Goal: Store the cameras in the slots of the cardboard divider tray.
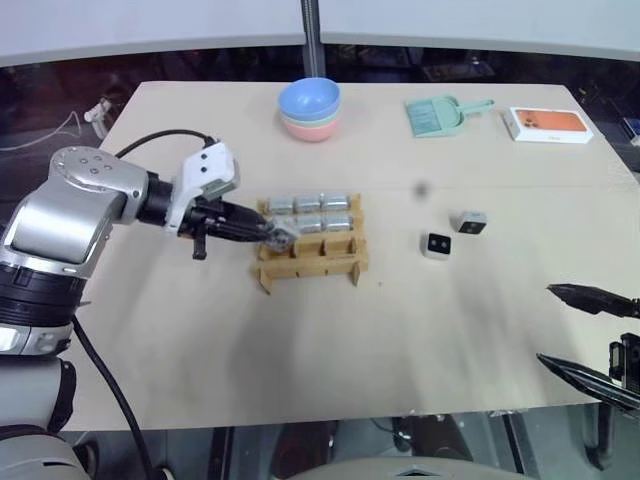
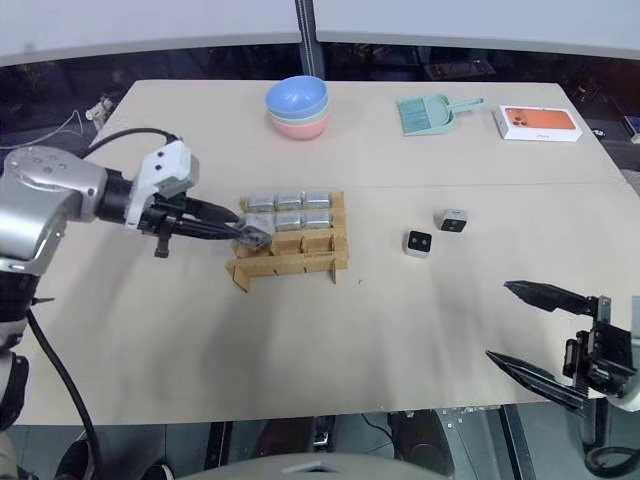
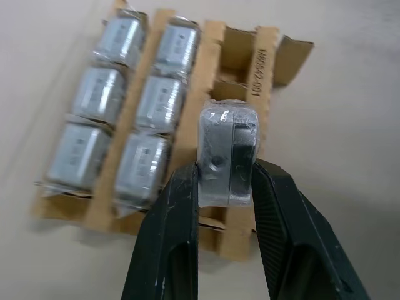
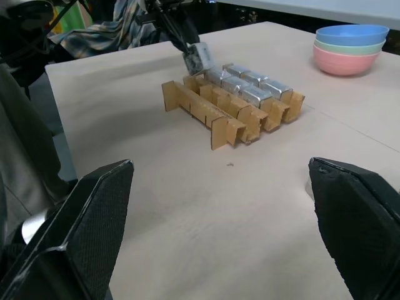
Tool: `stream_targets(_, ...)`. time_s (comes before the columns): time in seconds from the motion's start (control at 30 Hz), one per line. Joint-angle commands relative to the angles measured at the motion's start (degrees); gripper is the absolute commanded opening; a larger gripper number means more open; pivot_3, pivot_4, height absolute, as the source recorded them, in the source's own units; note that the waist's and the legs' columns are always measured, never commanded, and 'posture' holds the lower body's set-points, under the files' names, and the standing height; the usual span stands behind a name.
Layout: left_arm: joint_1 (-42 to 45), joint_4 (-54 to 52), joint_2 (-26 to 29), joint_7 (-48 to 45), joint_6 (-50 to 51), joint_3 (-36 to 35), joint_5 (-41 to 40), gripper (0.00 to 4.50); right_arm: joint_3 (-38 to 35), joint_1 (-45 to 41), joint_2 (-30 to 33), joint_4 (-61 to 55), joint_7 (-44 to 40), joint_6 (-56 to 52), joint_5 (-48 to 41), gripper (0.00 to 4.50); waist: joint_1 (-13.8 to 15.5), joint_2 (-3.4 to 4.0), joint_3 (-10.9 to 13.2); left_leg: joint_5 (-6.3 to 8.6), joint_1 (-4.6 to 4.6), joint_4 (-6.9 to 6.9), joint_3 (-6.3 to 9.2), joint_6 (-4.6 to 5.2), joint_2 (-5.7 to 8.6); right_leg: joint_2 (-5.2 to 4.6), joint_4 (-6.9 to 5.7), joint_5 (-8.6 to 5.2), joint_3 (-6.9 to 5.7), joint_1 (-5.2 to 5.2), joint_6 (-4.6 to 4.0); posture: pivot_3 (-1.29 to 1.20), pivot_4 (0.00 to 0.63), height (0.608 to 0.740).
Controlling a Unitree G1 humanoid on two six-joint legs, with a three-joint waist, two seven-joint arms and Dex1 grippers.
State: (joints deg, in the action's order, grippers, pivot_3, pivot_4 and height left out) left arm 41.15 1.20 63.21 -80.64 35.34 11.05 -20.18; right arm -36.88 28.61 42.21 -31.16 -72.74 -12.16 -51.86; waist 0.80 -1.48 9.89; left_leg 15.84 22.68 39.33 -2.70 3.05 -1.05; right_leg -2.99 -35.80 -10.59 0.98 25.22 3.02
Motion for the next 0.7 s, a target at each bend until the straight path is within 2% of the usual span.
stream_targets(0.03,0.16,-1.18,1.13,-1.88,-1.28,0.31,2.07,0.65,-1.66,-0.79,0.55,-0.22,0.37,0.49,0.65,4.44,0.0,0.0,0.0,0.0,0.0,0.0,0.0,0.0,0.0,0.0,0.0,0.0,0.0,0.0,0.0,0.0,0.15,0.74)
stream_targets(0.27,4.68,2.27,-1.85,0.39,-2.46,4.82,9.99,0.65,-1.59,-0.94,-0.08,-0.03,0.23,0.6,1.55,4.44,0.19,-0.04,0.0,0.0,0.02,0.06,0.05,0.0,0.06,0.0,0.0,0.0,-0.04,-0.03,0.0,0.0,0.15,0.74)
stream_targets(0.4,7.47,3.72,-4.34,0.56,-2.59,5.2,11.48,0.65,-1.18,0.42,-1.74,-1.28,0.98,1.27,1.99,4.44,0.16,-0.04,0.0,0.0,0.02,0.06,0.05,0.0,0.06,0.0,-0.03,0.01,-0.03,-0.02,0.0,0.0,0.15,0.74)
stream_targets(0.7,11.12,5.73,-4.15,-9.09,-7.11,9.19,14.76,0.65,-0.86,1.49,-3.33,-2.66,2.08,1.92,3.07,4.44,0.02,-0.03,0.0,0.0,0.01,0.08,0.02,0.0,0.06,0.0,-0.06,0.0,0.0,-0.02,0.0,0.0,0.15,0.74)
